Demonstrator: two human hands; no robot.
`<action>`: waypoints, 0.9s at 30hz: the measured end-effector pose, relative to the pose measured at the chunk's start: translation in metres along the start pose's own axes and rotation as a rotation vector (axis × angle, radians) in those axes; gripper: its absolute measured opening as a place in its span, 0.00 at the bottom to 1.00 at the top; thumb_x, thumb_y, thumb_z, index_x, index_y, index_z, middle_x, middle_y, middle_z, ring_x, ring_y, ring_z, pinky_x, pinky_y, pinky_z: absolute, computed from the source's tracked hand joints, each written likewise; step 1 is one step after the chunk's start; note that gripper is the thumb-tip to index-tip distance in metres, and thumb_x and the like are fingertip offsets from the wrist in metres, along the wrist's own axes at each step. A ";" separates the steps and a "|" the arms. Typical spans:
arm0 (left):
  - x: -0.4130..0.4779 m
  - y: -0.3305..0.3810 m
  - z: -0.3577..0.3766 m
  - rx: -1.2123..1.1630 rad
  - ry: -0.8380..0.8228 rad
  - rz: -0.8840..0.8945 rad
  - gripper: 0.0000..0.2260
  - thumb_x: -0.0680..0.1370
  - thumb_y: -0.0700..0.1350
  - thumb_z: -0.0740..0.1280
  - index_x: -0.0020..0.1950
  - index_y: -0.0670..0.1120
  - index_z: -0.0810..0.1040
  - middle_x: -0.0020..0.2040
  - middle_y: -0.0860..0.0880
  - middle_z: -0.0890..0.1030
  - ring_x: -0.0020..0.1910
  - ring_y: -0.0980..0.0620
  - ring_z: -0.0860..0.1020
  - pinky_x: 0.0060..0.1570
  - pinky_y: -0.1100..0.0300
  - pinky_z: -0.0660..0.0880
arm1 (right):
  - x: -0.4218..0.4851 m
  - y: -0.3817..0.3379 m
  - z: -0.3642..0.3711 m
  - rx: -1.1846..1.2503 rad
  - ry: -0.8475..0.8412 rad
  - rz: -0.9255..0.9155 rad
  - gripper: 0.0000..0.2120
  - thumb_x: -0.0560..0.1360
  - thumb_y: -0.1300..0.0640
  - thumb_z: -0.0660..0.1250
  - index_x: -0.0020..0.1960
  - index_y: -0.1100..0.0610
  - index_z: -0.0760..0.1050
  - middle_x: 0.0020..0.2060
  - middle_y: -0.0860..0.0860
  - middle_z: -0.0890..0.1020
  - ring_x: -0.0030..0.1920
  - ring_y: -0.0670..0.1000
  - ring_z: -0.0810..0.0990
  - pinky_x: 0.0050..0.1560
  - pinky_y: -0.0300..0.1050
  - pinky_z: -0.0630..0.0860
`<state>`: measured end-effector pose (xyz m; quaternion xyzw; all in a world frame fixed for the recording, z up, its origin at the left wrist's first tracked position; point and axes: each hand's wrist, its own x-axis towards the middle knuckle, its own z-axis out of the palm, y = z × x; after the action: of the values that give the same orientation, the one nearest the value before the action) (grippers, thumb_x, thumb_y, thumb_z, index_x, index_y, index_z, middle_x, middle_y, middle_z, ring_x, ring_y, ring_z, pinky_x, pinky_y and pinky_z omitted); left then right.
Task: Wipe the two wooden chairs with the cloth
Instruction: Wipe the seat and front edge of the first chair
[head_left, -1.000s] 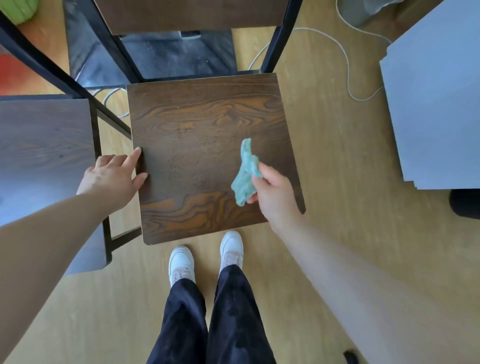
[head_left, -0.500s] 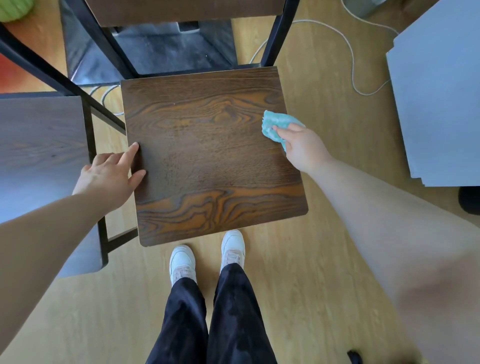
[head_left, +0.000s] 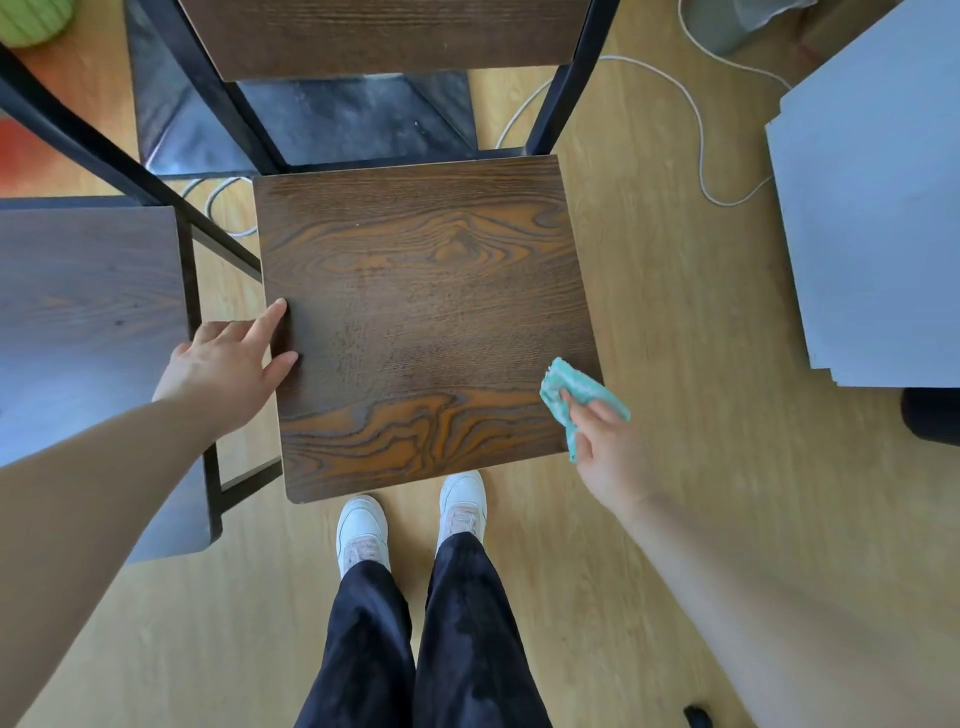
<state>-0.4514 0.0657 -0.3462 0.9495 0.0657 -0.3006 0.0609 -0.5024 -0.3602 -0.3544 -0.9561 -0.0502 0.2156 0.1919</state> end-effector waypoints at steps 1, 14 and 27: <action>0.000 0.000 0.001 -0.002 0.001 0.000 0.30 0.82 0.62 0.50 0.81 0.56 0.45 0.75 0.45 0.68 0.74 0.40 0.62 0.67 0.39 0.65 | -0.006 -0.005 0.004 0.010 -0.003 0.015 0.27 0.77 0.69 0.62 0.75 0.56 0.68 0.53 0.55 0.77 0.44 0.51 0.77 0.41 0.42 0.73; 0.003 -0.007 0.002 -0.013 0.024 0.032 0.29 0.82 0.62 0.50 0.81 0.56 0.47 0.75 0.45 0.69 0.73 0.39 0.62 0.67 0.40 0.66 | -0.037 -0.153 0.086 0.274 -0.324 -0.086 0.29 0.80 0.65 0.57 0.79 0.52 0.58 0.59 0.54 0.74 0.55 0.55 0.76 0.54 0.49 0.74; 0.002 -0.008 -0.002 -0.066 0.003 0.028 0.29 0.82 0.62 0.49 0.82 0.56 0.48 0.75 0.45 0.69 0.73 0.40 0.63 0.67 0.42 0.66 | -0.022 -0.233 0.088 0.846 -0.436 0.190 0.11 0.79 0.59 0.57 0.42 0.54 0.75 0.42 0.53 0.78 0.39 0.48 0.76 0.39 0.37 0.72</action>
<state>-0.4500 0.0739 -0.3458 0.9483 0.0622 -0.2959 0.0961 -0.5631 -0.1191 -0.3291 -0.7271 0.0905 0.4289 0.5284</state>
